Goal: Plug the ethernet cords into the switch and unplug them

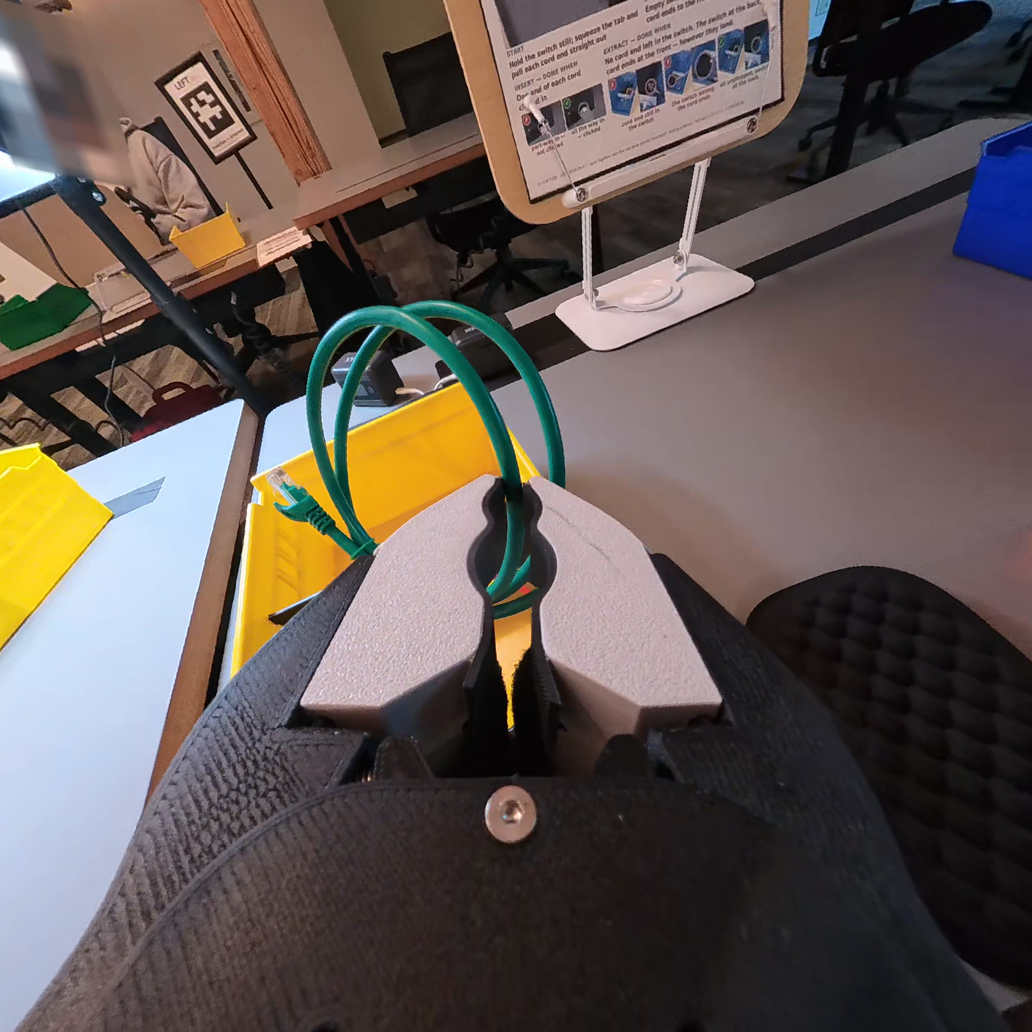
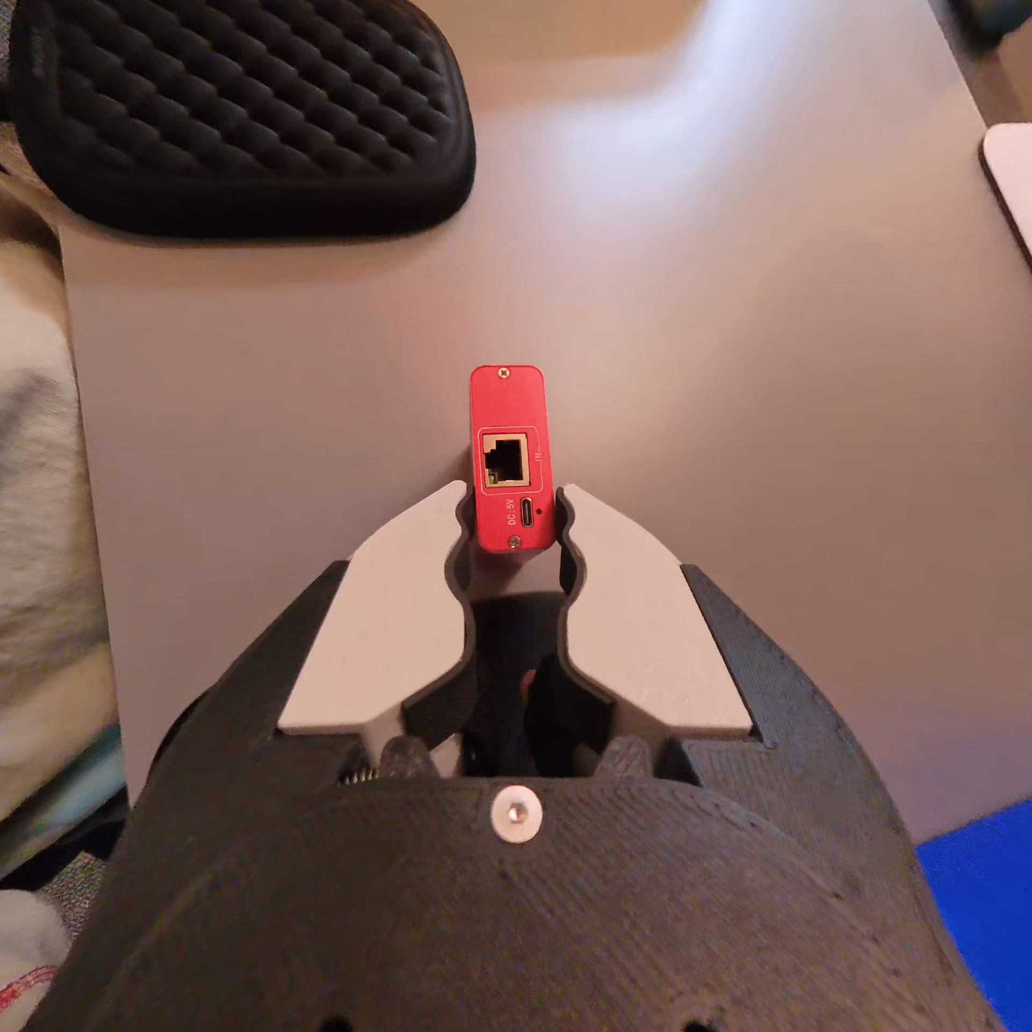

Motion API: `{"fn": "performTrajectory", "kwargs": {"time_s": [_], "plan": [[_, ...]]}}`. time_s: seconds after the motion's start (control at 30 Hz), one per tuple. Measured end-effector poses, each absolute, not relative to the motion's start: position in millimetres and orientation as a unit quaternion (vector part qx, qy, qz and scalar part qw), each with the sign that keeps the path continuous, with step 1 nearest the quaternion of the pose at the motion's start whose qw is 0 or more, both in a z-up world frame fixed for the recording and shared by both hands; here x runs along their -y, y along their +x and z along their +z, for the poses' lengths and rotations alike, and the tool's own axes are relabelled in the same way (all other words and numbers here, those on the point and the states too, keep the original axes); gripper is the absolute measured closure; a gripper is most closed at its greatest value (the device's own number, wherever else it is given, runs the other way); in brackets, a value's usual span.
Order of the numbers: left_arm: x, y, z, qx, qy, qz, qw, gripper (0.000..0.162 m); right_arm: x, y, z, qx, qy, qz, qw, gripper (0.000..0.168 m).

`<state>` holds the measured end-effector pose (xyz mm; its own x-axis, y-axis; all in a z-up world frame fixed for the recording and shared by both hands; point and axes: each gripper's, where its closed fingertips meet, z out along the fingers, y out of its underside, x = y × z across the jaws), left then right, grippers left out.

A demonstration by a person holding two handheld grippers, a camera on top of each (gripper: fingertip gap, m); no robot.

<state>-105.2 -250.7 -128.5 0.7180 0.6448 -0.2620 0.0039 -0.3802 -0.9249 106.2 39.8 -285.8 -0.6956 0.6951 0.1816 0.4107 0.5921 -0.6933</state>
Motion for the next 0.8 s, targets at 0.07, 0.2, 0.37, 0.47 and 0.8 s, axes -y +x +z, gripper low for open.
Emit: {"fn": "performTrajectory", "kwargs": {"time_s": [0.07, 0.2, 0.37, 0.47, 0.8], "plan": [[248.5, -102.4, -125.4, 0.205, -0.77, 0.311, 0.518, 0.156, -45.4, 109.2, -285.9, 0.861, -0.328, 0.315, 0.225, 0.14], [235.1, -89.3, -114.3, 0.179, -0.765, 0.302, 0.54, 0.156, -47.4, 107.9, -280.8, 0.852, -0.336, 0.328, 0.231, 0.119], [205.1, -59.0, -100.5, 0.111, -0.77, 0.271, 0.567, 0.156, -34.6, 95.8, -237.3, 0.815, -0.311, 0.396, 0.287, 0.1], [180.2, -37.5, -103.5, 0.056, -0.79, 0.26, 0.553, 0.156, -17.1, 88.7, -209.4, 0.802, -0.255, 0.418, 0.342, 0.098], [81.3, 22.6, -157.3, -0.159, -0.769, 0.414, 0.46, 0.156, 53.6, 58.1, -144.7, 0.595, -0.354, 0.705, 0.152, 0.07]]}}
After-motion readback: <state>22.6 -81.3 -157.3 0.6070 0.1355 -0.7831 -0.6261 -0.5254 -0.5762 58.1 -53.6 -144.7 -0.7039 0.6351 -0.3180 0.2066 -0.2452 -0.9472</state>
